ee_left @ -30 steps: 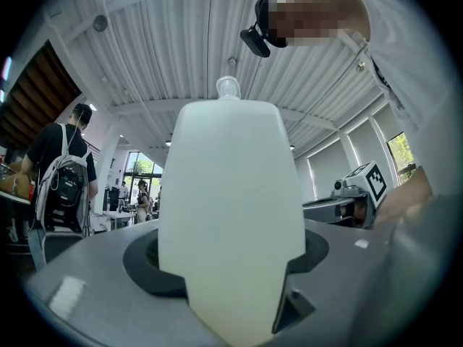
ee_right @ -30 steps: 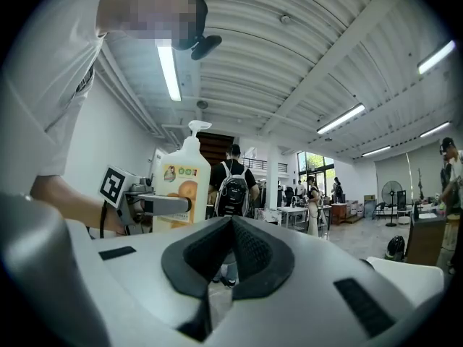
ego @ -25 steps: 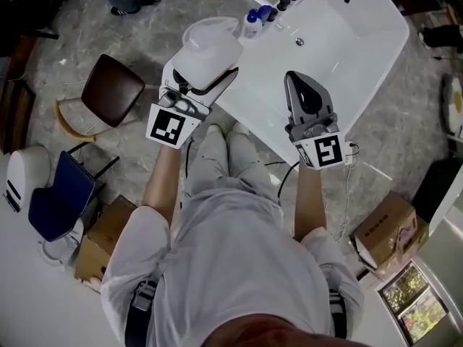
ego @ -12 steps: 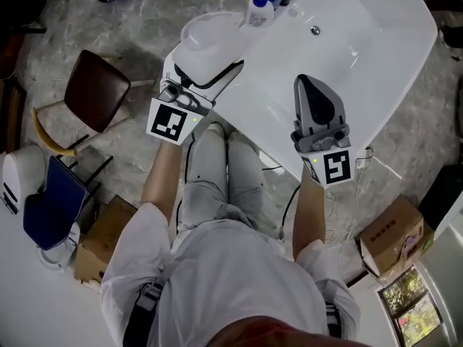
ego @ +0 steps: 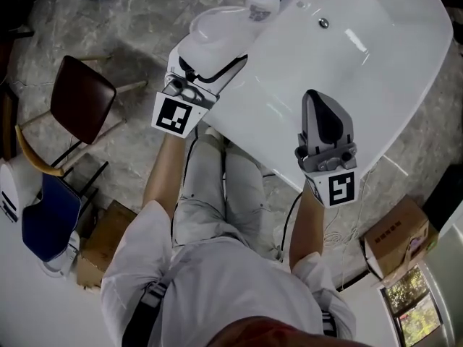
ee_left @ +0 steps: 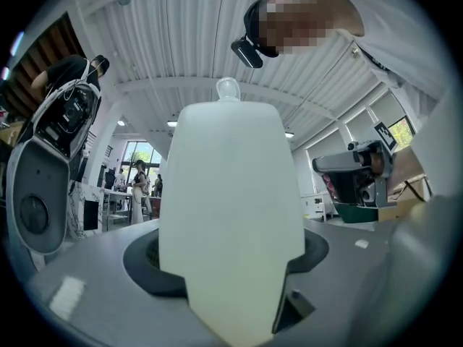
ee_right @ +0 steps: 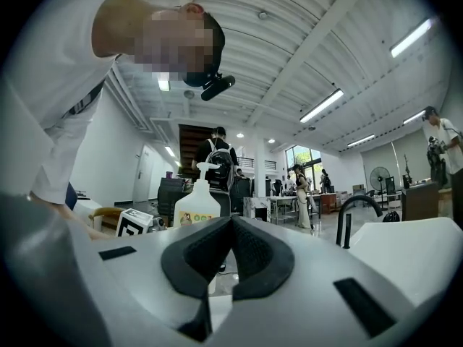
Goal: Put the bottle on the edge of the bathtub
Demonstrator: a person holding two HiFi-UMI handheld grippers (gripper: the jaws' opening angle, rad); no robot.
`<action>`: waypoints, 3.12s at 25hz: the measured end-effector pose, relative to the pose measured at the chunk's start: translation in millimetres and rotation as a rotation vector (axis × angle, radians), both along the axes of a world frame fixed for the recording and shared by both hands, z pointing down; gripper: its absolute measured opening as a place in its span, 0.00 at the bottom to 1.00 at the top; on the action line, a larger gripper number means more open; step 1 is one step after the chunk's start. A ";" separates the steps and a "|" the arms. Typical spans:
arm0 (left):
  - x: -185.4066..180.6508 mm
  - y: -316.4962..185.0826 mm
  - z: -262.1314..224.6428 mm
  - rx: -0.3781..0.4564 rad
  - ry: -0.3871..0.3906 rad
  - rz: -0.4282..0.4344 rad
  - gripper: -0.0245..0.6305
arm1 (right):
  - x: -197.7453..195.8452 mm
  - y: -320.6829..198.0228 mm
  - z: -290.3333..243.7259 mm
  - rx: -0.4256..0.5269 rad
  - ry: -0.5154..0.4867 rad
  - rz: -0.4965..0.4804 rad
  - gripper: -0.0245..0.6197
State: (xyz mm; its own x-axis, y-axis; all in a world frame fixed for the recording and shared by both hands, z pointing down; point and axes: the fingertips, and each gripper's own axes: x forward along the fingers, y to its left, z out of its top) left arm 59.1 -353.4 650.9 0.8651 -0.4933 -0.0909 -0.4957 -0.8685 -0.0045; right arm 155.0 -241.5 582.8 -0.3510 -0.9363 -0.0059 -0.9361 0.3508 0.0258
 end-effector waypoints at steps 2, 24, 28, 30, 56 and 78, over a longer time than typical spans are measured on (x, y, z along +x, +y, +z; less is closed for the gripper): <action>4.5 -6.9 16.5 -0.007 0.001 0.003 0.56 | 4.3 -0.7 10.8 -0.002 -0.006 0.011 0.04; 22.7 -22.5 83.6 -0.014 -0.010 0.018 0.58 | 25.6 -18.7 39.7 -0.040 -0.104 0.090 0.04; 22.2 -21.5 86.2 0.001 -0.024 0.019 0.61 | 25.8 -14.0 44.4 -0.068 -0.099 0.087 0.04; 22.3 -21.6 87.8 0.017 -0.050 0.032 0.66 | 25.3 -12.6 45.3 -0.079 -0.104 0.090 0.04; -17.2 28.2 -45.6 -0.040 -0.133 -0.036 0.78 | 26.9 55.7 -118.1 -0.087 -0.118 0.124 0.04; -42.9 148.6 -301.6 -0.010 -0.085 -0.028 0.09 | -22.7 108.3 -303.5 -0.049 0.014 -0.011 0.04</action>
State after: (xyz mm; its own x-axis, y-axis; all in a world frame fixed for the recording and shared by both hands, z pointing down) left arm 16.2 -204.7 349.3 0.8554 -0.5178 -0.0121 -0.5178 -0.8546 -0.0388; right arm 132.3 -133.2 279.3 -0.3609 -0.9315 0.0451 -0.9319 0.3621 0.0214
